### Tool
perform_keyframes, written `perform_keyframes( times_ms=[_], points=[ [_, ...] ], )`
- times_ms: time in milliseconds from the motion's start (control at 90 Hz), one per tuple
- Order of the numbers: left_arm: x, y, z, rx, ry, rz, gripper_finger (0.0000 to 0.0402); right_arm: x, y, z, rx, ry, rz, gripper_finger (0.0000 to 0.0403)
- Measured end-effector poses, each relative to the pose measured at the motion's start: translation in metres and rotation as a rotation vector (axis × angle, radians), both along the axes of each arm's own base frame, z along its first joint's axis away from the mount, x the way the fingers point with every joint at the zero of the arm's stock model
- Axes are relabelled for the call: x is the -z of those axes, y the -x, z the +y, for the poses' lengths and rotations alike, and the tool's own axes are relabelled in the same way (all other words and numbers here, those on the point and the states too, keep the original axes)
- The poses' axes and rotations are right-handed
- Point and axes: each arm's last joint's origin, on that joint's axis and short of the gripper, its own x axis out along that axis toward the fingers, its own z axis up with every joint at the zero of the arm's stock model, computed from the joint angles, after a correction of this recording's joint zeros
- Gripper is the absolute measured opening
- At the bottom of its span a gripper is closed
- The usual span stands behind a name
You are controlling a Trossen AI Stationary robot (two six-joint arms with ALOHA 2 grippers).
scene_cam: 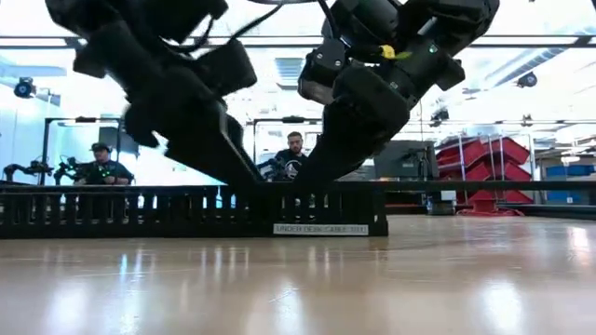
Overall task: Ziptie cables
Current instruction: Insert the cable duct cover into the cable duct
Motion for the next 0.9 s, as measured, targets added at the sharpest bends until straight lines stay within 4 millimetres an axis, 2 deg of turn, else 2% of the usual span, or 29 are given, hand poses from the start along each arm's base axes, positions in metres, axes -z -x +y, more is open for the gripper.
perform_keyframes(
  times_ms=[133,311,511,578,900],
  points=[
    [0.005,0.009,-0.002,-0.022,0.011,0.049,0.0283,0.001,0.001,0.0,-0.008,0.005,0.017,0.0218],
    [0.031,0.016,-0.001,-0.045,0.041,0.099,0.0262,0.002,0.003,0.0,-0.045,-0.009,0.032,0.0218],
    [0.053,0.014,-0.002,-0.068,0.043,0.136,0.0224,0.002,0.004,0.0,-0.063,-0.01,0.034,0.0218],
    [0.056,0.011,-0.003,-0.07,0.052,0.114,0.0214,0.002,0.003,0.001,-0.083,-0.024,0.024,0.0218],
    [0.059,0.008,-0.004,-0.069,0.049,0.088,0.0219,0.001,0.002,0.003,-0.157,-0.051,-0.007,0.0218]
  ],
)
